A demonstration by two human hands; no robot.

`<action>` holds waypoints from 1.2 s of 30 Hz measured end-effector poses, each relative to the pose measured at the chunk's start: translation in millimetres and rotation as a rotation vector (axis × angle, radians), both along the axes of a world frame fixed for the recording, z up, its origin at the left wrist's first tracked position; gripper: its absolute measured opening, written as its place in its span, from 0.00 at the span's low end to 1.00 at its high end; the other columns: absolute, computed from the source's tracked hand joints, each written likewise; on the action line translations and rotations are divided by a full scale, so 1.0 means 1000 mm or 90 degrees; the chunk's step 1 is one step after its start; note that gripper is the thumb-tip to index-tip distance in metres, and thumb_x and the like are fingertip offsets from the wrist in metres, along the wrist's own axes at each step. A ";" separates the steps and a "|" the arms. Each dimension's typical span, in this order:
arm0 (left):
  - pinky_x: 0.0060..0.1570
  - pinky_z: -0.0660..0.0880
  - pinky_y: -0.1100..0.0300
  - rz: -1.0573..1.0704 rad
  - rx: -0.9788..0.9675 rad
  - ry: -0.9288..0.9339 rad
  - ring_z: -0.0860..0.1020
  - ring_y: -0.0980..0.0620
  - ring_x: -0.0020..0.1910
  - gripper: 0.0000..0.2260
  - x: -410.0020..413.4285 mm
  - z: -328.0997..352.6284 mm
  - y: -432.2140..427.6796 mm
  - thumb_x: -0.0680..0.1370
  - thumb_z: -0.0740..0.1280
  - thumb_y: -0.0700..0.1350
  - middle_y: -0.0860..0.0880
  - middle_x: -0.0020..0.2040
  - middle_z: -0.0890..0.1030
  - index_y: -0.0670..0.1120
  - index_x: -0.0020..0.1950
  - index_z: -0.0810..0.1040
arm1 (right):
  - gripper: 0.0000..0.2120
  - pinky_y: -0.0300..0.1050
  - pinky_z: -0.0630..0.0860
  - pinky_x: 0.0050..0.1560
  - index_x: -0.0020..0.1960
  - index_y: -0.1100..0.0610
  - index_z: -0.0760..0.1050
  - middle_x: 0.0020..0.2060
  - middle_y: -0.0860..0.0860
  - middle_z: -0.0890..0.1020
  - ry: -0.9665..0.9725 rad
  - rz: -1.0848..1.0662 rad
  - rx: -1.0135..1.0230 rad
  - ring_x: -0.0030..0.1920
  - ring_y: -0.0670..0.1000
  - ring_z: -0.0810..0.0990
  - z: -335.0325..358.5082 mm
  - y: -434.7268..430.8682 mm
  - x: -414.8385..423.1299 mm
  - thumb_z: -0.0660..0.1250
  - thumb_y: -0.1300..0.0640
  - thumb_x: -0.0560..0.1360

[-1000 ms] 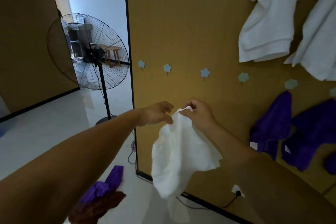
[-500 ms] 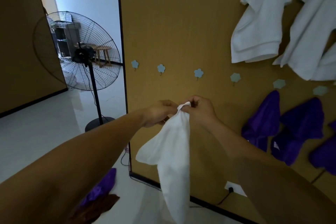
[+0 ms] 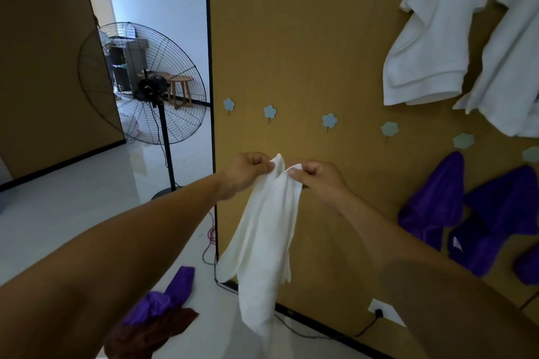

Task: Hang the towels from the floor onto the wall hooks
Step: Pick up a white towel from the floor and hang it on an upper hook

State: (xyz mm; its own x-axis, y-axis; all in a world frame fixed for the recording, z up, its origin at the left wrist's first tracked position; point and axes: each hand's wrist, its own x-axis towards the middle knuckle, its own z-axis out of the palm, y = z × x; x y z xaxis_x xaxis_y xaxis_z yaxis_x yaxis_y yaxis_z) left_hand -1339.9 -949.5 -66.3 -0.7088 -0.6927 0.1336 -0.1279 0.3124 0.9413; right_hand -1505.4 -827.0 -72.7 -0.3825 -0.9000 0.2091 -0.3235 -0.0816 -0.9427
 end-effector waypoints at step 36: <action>0.44 0.76 0.57 -0.062 -0.235 -0.140 0.78 0.47 0.44 0.10 0.007 -0.024 0.000 0.78 0.68 0.49 0.47 0.44 0.79 0.42 0.47 0.79 | 0.10 0.38 0.79 0.42 0.41 0.48 0.79 0.38 0.43 0.83 -0.048 -0.221 -0.228 0.38 0.40 0.81 0.068 -0.012 -0.011 0.78 0.49 0.66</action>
State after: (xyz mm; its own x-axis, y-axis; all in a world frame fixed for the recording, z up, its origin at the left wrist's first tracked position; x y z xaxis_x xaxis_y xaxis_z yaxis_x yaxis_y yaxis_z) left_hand -1333.2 -949.1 -90.1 -0.8077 -0.5553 0.1981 -0.2662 0.6432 0.7180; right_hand -1516.1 -839.0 -4.8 -0.6729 -0.5932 0.4420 -0.3210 -0.3042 -0.8969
